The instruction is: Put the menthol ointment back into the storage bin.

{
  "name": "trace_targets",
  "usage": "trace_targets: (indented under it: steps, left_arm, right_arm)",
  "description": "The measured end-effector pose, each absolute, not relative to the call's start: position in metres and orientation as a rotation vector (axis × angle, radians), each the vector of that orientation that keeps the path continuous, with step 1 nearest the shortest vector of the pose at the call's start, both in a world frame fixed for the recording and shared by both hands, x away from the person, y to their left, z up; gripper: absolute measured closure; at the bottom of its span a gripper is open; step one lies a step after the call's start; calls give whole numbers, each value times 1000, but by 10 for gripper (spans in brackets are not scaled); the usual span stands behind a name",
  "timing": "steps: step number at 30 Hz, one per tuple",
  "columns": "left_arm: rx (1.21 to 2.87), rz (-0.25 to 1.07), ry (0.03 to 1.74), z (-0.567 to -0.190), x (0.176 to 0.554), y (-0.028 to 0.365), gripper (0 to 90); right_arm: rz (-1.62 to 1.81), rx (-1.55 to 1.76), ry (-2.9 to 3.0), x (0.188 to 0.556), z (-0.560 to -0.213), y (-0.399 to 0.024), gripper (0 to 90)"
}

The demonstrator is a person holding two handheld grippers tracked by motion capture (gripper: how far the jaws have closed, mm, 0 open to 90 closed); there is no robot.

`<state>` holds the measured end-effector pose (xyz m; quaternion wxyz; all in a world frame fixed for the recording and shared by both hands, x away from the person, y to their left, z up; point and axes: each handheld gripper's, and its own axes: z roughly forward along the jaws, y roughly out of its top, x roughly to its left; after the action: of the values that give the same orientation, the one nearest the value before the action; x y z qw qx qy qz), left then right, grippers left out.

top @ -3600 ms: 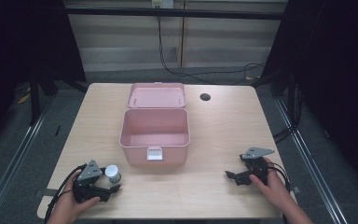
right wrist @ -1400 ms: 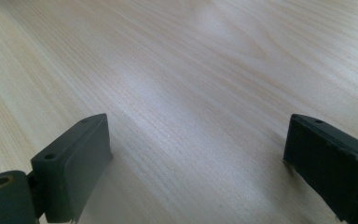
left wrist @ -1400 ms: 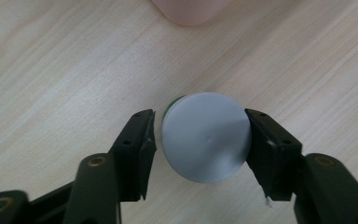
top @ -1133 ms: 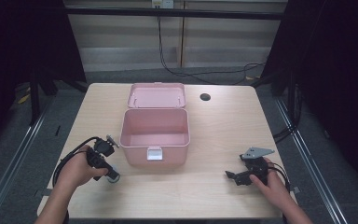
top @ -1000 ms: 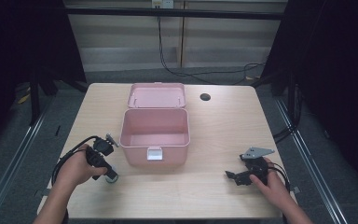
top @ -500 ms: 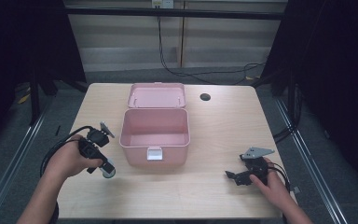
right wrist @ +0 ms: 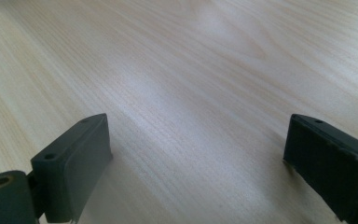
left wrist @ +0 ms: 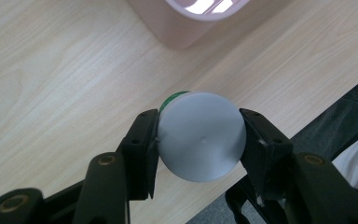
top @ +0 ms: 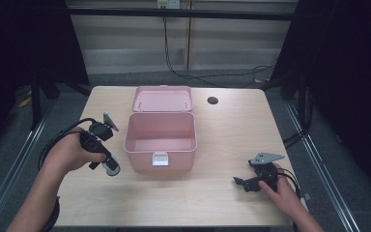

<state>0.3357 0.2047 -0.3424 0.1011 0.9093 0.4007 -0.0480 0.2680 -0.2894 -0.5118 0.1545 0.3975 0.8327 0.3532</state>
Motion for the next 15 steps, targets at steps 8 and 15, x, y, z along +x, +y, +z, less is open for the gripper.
trace_targets:
  steps: [8,15]
  left_arm:
    - [2669,-124,1193,-323,341,203,501]
    - [2654,-106,1194,-305,347,199,501]
  right_arm:
    - [1013,1136,2386,268,-512,-290,68]
    - [1013,1136,2386,268,-512,-289,68]
